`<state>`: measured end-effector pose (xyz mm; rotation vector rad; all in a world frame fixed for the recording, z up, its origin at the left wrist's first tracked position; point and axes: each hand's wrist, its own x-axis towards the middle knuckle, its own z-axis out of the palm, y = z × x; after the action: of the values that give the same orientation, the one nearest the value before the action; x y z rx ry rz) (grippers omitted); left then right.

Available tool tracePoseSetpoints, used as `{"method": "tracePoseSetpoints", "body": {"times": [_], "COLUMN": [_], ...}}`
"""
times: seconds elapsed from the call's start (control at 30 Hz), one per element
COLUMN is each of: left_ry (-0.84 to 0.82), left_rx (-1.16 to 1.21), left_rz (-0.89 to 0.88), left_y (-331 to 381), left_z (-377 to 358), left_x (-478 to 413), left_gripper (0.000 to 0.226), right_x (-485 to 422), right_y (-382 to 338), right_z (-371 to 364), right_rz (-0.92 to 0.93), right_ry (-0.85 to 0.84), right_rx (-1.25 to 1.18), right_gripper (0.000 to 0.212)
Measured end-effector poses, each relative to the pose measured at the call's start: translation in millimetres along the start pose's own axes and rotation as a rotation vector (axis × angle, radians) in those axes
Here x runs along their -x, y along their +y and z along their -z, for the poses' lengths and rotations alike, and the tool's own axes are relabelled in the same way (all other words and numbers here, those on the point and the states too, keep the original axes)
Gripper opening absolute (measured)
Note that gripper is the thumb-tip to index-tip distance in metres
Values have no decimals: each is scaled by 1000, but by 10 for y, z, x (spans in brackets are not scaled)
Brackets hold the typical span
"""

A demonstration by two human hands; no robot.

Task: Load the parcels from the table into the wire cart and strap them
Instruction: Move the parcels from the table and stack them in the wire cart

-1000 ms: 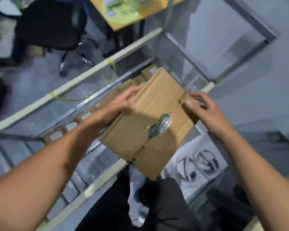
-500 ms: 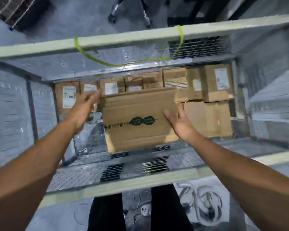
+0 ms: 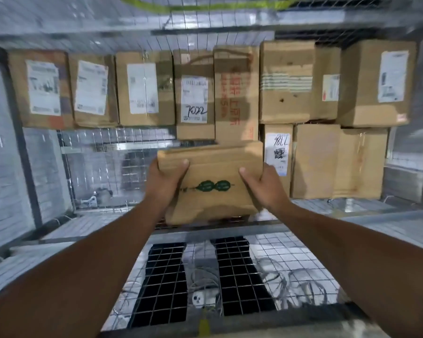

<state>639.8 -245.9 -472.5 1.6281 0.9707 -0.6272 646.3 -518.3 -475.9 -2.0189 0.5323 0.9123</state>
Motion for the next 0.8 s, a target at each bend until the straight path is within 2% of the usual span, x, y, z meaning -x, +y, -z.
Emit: {"method": "tracePoseSetpoints", "body": {"times": [0.07,0.13,0.2,0.27,0.37,0.47,0.6,0.63,0.73,0.8], "left_ry": [3,-15,-58,-31,2,-16,13,40,127,178], "left_rx": [0,26,54,48,9,-41,-17,-34,-112,-127], "left_rz": [49,80,78,68,70,69,63,71,97,84], "left_y": [-65,-181,-356,-548,-593,-451,-349,-337,-360,-435], "left_z": [-75,-108,-127,-119,-152,-272,-579,-648,-817,-874], "left_x": [-168,-297,-334,-288,-305,-471,-714,-773,-881,-904], "left_gripper": [93,98,86,74,78,73,50,53,82,88], "right_x": [-133,-220,-256,-244,-265,-345,-537,-594,-735,-765], "right_y": [48,121,227,380,514,501,444,446,517,594], "right_z": [-38,-86,-120,-181,-204,-217,-203,-196,-169,-178], "right_rz": [-11,30,78,81,57,55,74,98,176,212], "right_ry": [89,159,157,116,79,182,295,302,287,299], "right_rx": [300,484,494,479,553,632,738,799,942,999], "right_gripper": [88,97,93,90,90,88,90,91,91,88]}}
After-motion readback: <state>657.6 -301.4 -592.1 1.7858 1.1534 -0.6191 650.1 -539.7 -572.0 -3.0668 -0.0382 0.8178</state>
